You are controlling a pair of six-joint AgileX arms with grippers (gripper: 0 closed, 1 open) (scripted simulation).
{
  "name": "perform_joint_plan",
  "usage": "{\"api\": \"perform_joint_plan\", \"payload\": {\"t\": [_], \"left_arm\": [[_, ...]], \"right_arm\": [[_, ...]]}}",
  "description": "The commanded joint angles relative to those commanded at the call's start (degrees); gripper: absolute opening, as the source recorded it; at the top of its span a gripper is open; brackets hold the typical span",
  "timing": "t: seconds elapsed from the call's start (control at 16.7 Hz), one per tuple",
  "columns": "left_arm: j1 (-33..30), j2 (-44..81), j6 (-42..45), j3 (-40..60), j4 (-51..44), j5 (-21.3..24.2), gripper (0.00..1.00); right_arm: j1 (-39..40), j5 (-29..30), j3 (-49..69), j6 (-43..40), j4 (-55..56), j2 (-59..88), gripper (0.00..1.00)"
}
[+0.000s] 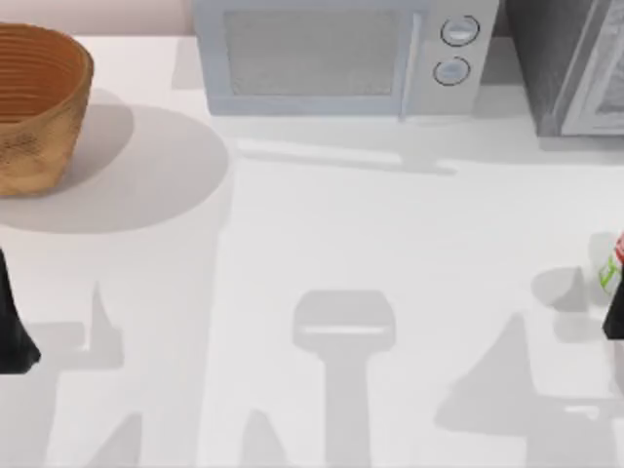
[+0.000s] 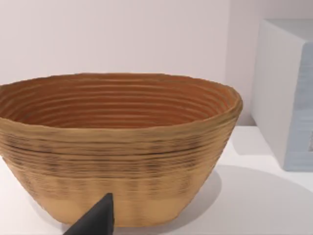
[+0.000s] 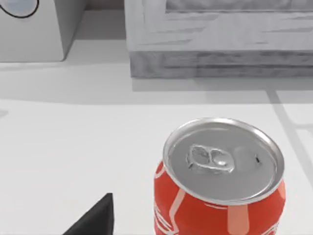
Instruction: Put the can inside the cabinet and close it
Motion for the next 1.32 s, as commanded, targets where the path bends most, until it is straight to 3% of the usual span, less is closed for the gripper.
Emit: {"api": "perform_joint_plan", "payload": {"t": [0.42,0.9,1.32], "left_arm": [[0.0,0.0,0.0,0.0,0.0,0.0,1.00],[0.0,0.0,0.0,0.0,0.0,0.0,1.00],[0.0,0.0,0.0,0.0,0.0,0.0,1.00]], "right_arm": [[1.4,1.1,0.6,0.4,17.9,21.7,1.00],[1.2,1.0,1.4,0.3,18.3,22.9,1.00],[-0.2,-0.3,12.4,-0.1,13.8,29.3,1.00]]}}
